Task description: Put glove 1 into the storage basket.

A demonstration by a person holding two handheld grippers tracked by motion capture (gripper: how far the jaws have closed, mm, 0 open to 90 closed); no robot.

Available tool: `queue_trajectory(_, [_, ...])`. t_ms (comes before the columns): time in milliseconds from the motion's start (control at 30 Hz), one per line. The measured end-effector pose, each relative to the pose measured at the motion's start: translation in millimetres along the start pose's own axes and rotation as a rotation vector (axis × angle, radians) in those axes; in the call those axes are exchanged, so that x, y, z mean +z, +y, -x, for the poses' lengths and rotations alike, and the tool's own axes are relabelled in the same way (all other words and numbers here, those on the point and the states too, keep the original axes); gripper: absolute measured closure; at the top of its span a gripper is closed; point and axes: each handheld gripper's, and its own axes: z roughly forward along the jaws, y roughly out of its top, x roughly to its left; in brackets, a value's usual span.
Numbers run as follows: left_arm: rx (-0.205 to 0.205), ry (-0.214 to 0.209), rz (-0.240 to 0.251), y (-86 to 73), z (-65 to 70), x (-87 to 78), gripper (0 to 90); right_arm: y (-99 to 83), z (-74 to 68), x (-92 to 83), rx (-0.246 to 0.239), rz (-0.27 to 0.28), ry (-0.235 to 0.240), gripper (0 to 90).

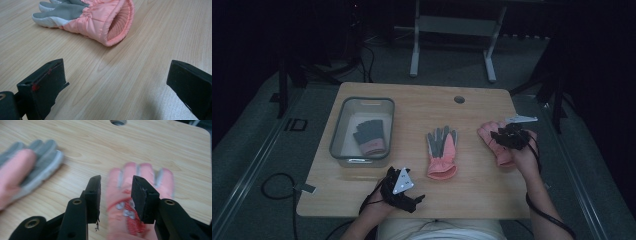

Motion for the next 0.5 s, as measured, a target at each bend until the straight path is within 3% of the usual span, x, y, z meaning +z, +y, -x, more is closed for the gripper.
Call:
queue_trajectory(267, [-0.004, 0.001, -0.003, -0.9, -1.2, 0.4, 1.9, -11.4, 23.4, 16.4, -0.022, -0.07, -0.057, 53.4])
queue_trajectory(400, [0.001, 0.003, -0.004, -0.6, -0.5, 0.5, 1.8, -21.5, 25.6, 31.0, -0.047, -0.13, -0.061, 51.4])
queue_trajectory(500, [-0.001, 0.002, -0.004, -1.0, -0.9, 0.3, 1.9, -28.0, 24.2, 37.6, -0.061, -0.123, -0.07, 53.6])
